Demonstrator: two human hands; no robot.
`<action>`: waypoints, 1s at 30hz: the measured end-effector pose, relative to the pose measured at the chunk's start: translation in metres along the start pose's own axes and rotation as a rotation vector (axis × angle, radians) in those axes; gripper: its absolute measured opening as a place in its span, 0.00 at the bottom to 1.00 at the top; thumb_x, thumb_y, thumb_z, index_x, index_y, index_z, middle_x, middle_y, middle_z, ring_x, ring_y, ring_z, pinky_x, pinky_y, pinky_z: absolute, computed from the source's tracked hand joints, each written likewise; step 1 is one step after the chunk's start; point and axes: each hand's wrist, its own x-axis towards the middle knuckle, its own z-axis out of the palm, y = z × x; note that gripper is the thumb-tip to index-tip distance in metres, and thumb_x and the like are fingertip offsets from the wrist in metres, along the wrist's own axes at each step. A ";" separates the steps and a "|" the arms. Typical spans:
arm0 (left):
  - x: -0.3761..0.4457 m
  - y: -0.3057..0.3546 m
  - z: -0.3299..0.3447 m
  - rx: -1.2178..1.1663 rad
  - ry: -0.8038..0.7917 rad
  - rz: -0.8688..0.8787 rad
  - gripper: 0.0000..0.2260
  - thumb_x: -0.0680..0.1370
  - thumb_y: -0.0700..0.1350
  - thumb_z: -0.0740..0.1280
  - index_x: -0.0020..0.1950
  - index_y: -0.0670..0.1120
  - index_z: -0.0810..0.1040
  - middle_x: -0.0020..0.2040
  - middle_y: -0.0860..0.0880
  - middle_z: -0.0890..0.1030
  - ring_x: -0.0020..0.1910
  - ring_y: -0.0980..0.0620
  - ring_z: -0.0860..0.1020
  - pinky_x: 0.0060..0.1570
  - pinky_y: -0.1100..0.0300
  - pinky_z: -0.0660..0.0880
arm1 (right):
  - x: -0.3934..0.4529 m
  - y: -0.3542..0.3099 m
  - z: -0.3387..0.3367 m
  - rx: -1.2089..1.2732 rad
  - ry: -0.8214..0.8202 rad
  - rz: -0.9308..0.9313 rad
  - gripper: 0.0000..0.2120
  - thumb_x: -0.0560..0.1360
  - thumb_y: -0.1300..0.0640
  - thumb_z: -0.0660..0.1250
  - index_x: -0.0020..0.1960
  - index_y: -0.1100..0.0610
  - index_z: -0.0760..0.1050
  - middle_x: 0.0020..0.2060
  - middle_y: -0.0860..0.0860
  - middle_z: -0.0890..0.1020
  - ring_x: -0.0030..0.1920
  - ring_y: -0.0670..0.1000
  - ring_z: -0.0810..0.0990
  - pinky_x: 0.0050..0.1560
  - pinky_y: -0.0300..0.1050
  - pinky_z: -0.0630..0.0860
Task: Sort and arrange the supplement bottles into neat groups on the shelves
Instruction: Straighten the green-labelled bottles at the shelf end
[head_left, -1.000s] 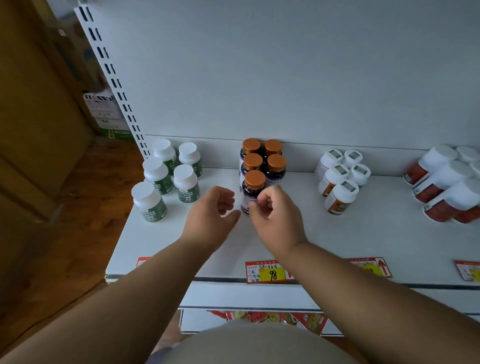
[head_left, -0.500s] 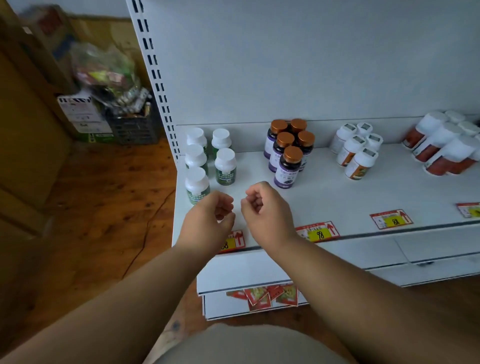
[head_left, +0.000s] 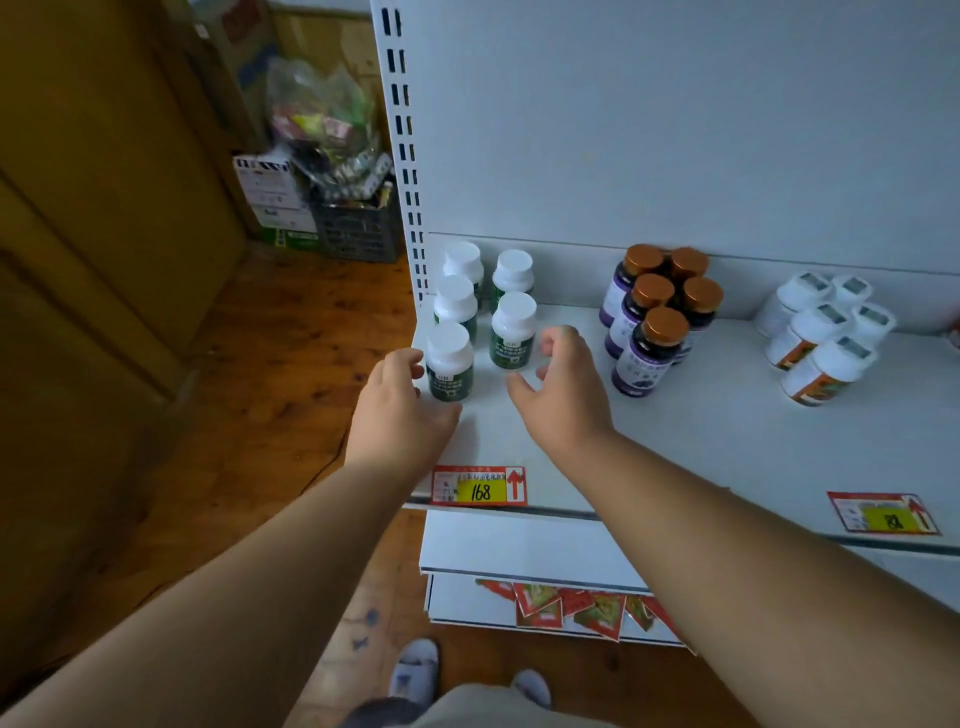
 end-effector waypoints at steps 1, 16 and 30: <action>0.003 0.001 0.001 0.017 0.004 0.007 0.31 0.73 0.52 0.75 0.72 0.55 0.66 0.68 0.53 0.74 0.60 0.52 0.77 0.55 0.52 0.81 | 0.004 0.000 0.003 0.000 -0.008 -0.003 0.24 0.71 0.53 0.74 0.62 0.58 0.69 0.56 0.53 0.75 0.52 0.54 0.78 0.46 0.45 0.72; 0.076 0.005 -0.003 -0.085 -0.308 0.232 0.43 0.66 0.50 0.81 0.74 0.57 0.61 0.70 0.55 0.70 0.67 0.53 0.71 0.63 0.53 0.73 | 0.054 -0.004 0.013 0.124 -0.113 0.112 0.27 0.69 0.49 0.74 0.65 0.47 0.69 0.57 0.47 0.80 0.56 0.50 0.80 0.57 0.53 0.77; 0.109 0.010 -0.005 -0.226 -0.523 0.376 0.48 0.61 0.47 0.83 0.72 0.66 0.57 0.64 0.63 0.72 0.63 0.65 0.71 0.57 0.68 0.68 | 0.075 -0.003 0.005 0.153 -0.313 0.001 0.22 0.71 0.52 0.72 0.63 0.44 0.69 0.56 0.46 0.79 0.55 0.48 0.80 0.58 0.54 0.77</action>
